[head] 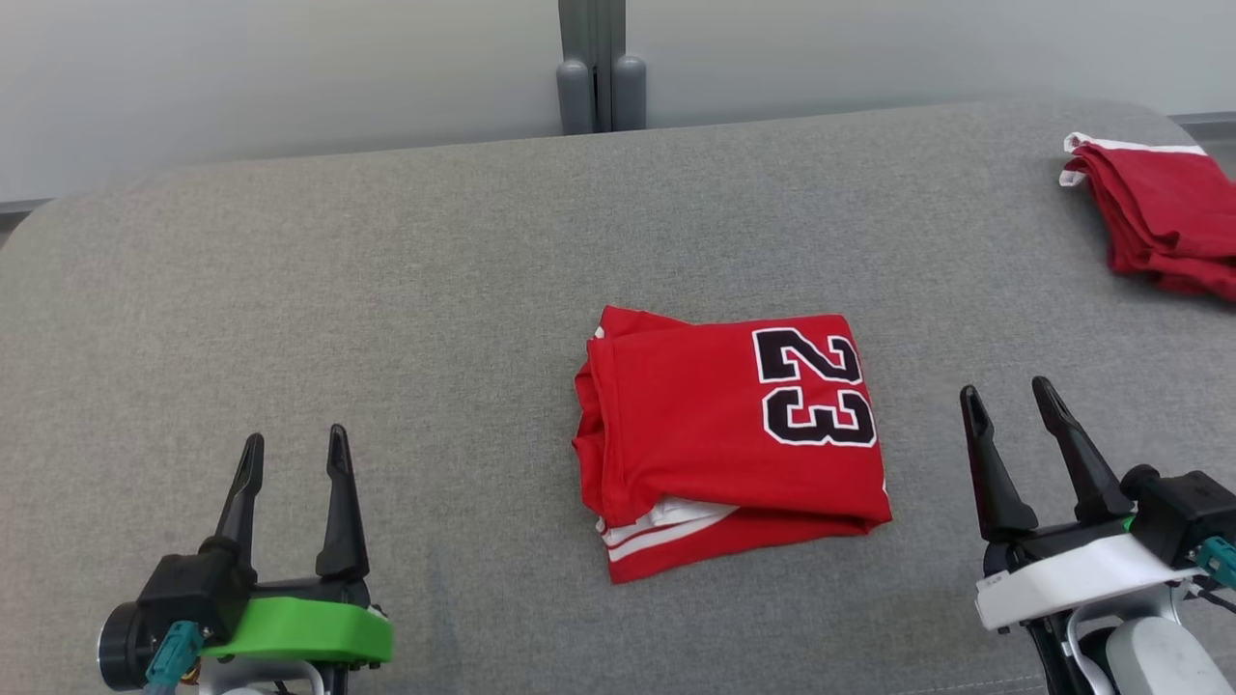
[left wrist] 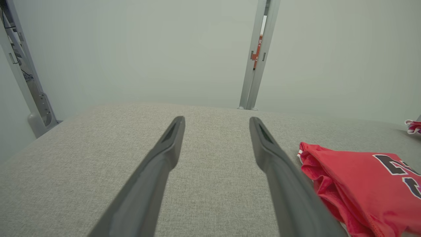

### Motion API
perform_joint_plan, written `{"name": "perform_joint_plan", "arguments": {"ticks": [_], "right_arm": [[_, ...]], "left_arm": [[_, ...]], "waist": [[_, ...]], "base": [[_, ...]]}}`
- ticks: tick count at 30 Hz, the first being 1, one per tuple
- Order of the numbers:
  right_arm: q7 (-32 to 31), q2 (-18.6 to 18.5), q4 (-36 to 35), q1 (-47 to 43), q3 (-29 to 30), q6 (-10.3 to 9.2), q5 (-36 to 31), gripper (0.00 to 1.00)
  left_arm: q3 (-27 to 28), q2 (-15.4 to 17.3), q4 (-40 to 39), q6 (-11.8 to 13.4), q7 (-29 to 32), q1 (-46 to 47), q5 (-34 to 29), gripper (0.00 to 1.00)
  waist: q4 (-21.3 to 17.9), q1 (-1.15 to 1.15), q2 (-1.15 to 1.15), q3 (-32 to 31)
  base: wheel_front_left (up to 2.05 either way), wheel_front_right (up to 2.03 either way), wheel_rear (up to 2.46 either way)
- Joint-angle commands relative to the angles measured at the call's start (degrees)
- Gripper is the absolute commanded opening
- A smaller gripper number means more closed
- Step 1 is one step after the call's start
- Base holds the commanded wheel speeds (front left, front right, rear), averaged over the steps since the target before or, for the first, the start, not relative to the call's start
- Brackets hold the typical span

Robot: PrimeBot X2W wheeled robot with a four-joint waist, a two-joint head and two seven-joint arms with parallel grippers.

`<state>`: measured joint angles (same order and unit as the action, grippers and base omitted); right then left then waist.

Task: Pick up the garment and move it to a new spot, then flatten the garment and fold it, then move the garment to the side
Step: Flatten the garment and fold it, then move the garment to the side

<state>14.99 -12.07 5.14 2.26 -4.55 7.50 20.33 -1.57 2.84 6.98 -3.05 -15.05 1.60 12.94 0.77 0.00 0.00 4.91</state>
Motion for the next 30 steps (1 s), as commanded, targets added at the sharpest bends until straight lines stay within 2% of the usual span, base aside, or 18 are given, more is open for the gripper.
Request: {"name": "perform_joint_plan", "arguments": {"ticks": [1, 16, 30], "right_arm": [[0.2, 0.3, -0.8, -1.1, 0.5, -0.04, -0.5, 1.00], [0.2, 1.9, -1.7, -5.8, 2.1, -0.04, -2.7, 1.00], [-1.0, 2.5, -1.0, -6.4, 1.9, -0.04, -3.4, 1.00]], "left_arm": [[0.5, 0.1, -0.2, -0.3, -0.1, -1.1, -0.8, 1.00], [1.1, 0.1, 1.0, -1.3, -0.1, -3.7, -3.3, 1.00], [2.3, 0.5, 1.9, -1.5, -0.1, -3.9, -3.9, 1.00]], "waist": [[-0.5, 0.00, 0.00, -0.8], [-0.1, 0.00, 0.00, -4.2], [0.2, 0.00, 0.00, -4.7]], "base": [[0.00, 0.00, 0.00], [0.00, 0.00, 0.00], [0.00, 0.00, 0.00]]}}
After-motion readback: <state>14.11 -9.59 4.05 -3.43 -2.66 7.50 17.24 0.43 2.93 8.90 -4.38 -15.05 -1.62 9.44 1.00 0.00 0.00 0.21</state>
